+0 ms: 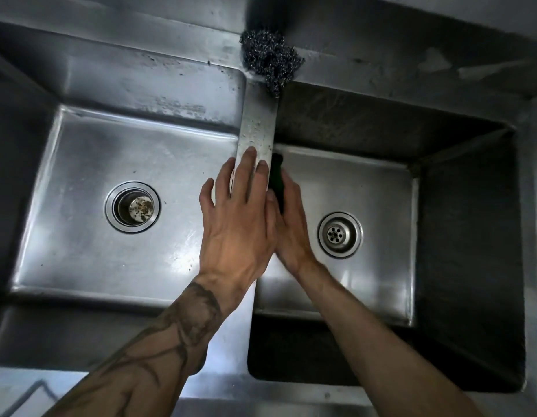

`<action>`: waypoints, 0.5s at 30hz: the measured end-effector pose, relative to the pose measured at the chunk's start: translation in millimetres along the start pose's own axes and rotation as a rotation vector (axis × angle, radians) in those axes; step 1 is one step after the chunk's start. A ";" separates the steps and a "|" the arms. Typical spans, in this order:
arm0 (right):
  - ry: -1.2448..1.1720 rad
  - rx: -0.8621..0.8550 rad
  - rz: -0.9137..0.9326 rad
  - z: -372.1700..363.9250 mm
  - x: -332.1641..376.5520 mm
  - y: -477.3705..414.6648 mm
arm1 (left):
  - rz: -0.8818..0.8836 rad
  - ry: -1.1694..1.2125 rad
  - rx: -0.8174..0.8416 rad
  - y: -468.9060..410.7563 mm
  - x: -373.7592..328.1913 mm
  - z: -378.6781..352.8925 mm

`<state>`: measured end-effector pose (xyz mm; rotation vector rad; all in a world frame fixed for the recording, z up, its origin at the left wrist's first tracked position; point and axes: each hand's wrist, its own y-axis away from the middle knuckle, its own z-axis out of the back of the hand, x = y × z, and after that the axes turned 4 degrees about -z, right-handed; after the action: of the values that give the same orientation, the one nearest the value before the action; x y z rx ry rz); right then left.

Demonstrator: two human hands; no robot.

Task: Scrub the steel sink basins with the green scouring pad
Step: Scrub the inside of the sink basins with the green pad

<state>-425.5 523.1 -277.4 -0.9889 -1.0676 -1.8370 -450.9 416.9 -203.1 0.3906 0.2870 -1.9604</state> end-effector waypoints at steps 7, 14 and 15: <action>0.014 -0.039 -0.020 -2.0 14.4 22.5 | 0.013 0.016 0.038 0.0 -0.7 5.5; 0.056 0.058 -0.054 0.9 26.6 33.0 | 0.009 0.022 0.050 0.4 0.6 4.8; 0.054 0.109 -0.085 1.6 23.7 49.0 | 0.000 0.019 0.056 0.9 1.0 5.3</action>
<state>-390.9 502.0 -240.9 -0.8373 -1.1801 -1.8420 -451.3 413.8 -198.7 0.4455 0.2441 -1.9687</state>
